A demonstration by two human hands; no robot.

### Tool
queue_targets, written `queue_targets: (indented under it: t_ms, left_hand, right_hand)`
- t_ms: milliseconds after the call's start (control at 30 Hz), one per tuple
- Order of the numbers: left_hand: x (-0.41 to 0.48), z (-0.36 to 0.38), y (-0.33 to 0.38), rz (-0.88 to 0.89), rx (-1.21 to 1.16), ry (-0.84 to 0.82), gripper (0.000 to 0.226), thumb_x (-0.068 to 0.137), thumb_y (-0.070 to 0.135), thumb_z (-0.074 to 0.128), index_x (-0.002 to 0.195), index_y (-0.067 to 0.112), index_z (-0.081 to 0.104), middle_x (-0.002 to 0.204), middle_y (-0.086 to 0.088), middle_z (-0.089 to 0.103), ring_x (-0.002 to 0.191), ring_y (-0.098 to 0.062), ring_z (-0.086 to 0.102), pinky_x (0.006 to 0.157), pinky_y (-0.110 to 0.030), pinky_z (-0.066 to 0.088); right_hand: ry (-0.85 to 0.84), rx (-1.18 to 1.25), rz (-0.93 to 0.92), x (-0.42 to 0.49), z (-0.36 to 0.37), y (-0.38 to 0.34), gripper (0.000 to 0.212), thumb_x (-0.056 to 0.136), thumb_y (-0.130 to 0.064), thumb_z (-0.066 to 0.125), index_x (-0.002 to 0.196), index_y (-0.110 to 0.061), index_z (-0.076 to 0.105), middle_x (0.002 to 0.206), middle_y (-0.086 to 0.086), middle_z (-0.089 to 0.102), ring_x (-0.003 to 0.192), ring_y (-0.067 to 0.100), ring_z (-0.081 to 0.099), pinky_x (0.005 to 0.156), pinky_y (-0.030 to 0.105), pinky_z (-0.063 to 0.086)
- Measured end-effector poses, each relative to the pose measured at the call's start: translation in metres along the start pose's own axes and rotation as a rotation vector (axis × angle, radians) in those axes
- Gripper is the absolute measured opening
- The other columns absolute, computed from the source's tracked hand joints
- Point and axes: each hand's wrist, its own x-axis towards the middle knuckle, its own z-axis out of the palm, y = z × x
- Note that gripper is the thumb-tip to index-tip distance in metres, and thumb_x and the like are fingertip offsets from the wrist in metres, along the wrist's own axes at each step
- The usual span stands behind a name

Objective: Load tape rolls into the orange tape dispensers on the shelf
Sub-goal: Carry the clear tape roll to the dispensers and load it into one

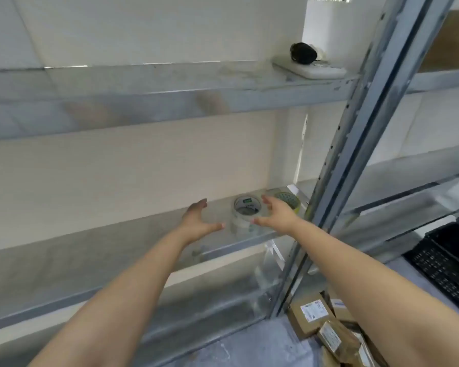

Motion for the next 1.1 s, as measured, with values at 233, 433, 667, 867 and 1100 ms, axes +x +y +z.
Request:
queue_targets:
  t_ms: [233, 433, 667, 867, 1100]
  left_hand:
    - [0.05, 0.024, -0.012, -0.099, -0.066, -0.105, 0.098, 0.068, 0.027, 0.082, 0.147, 0.013, 0.025, 0.152, -0.005, 0.031, 0.138, -0.019, 0.034, 0.107, -0.026, 0.031]
    - [0.072, 0.06, -0.008, -0.151, -0.151, -0.205, 0.111, 0.064, 0.027, 0.084, 0.149, 0.018, 0.014, 0.155, -0.003, 0.026, 0.137, -0.021, 0.036, 0.101, -0.023, 0.035]
    - [0.079, 0.075, 0.001, -0.099, -0.129, -0.123, 0.111, 0.049, 0.054, 0.083, 0.142, 0.023, 0.031, 0.14, 0.001, 0.05, 0.126, -0.02, 0.05, 0.103, -0.036, 0.043]
    - [0.075, 0.079, 0.01, -0.084, -0.154, 0.002, 0.076, 0.052, 0.049, 0.083, 0.118, 0.034, 0.049, 0.114, 0.011, 0.06, 0.105, -0.015, 0.058, 0.087, -0.028, 0.045]
    - [0.054, 0.035, -0.001, -0.192, -0.115, 0.221, 0.068, 0.06, 0.035, 0.084, 0.12, 0.022, 0.053, 0.115, 0.004, 0.062, 0.1, -0.013, 0.055, 0.082, -0.025, 0.042]
  right_hand:
    - [0.012, 0.029, -0.028, 0.04, 0.016, 0.028, 0.073, 0.07, -0.017, 0.079, 0.132, -0.002, 0.043, 0.135, 0.017, 0.05, 0.114, 0.02, 0.049, 0.076, -0.004, 0.028]
    - [-0.076, 0.023, 0.05, 0.067, 0.032, 0.053, 0.11, 0.067, -0.028, 0.081, 0.148, -0.008, 0.008, 0.152, 0.011, 0.027, 0.14, 0.026, 0.028, 0.114, 0.034, 0.029]
    - [-0.071, 0.11, -0.04, 0.088, 0.034, 0.067, 0.086, 0.051, -0.039, 0.089, 0.122, -0.018, 0.045, 0.11, -0.011, 0.053, 0.104, 0.01, 0.055, 0.071, -0.003, 0.038]
    - [-0.121, 0.134, -0.105, 0.1, 0.028, 0.064, 0.082, 0.04, -0.055, 0.086, 0.109, -0.027, 0.051, 0.104, -0.013, 0.062, 0.094, 0.006, 0.06, 0.081, 0.023, 0.05]
    - [-0.232, 0.211, -0.225, 0.109, 0.035, 0.018, 0.073, 0.05, -0.038, 0.089, 0.109, -0.03, 0.048, 0.104, -0.014, 0.056, 0.096, 0.007, 0.056, 0.076, 0.017, 0.043]
